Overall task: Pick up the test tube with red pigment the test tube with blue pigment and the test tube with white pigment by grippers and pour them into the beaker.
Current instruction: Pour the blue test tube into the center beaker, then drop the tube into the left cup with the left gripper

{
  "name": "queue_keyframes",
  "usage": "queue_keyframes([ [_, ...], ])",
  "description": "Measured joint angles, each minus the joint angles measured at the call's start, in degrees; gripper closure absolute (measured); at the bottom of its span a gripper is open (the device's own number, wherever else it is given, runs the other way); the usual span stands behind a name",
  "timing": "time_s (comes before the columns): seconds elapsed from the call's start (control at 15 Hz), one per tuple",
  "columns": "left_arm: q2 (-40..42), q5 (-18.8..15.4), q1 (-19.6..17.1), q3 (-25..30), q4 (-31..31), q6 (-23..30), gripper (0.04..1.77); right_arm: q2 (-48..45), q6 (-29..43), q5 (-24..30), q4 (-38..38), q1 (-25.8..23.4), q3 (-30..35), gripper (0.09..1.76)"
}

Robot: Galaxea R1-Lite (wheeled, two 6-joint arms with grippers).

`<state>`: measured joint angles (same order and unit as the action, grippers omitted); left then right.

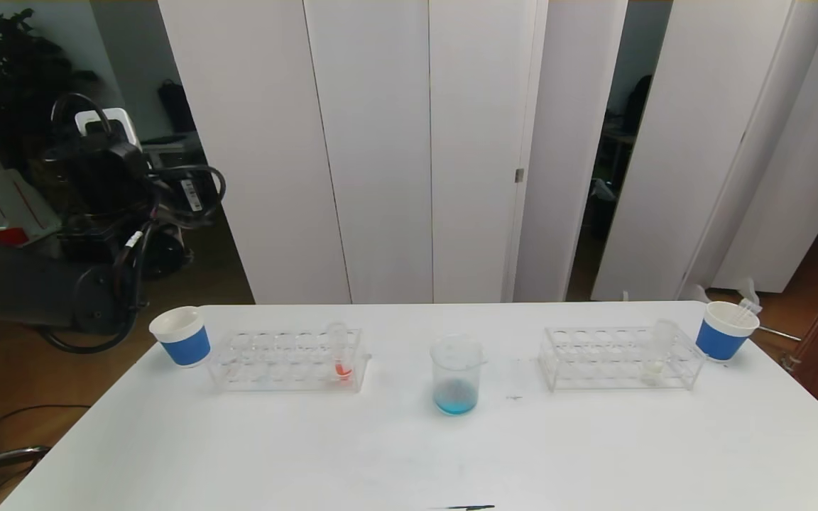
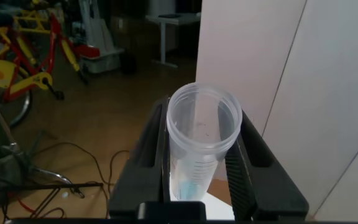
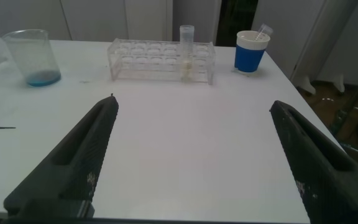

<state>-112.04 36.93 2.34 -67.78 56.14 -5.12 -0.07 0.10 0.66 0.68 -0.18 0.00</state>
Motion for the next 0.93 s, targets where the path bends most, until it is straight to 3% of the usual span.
queue_keyframes([
  [0.47, -10.7, -2.4, -6.1, 1.0, 5.9, -1.0, 1.22, 0.0, 0.0, 0.0, 0.0, 0.0, 0.0, 0.10],
  [0.93, -18.7, -3.0, -8.4, 1.2, 8.3, -0.7, 1.22, 0.0, 0.0, 0.0, 0.0, 0.0, 0.0, 0.10],
])
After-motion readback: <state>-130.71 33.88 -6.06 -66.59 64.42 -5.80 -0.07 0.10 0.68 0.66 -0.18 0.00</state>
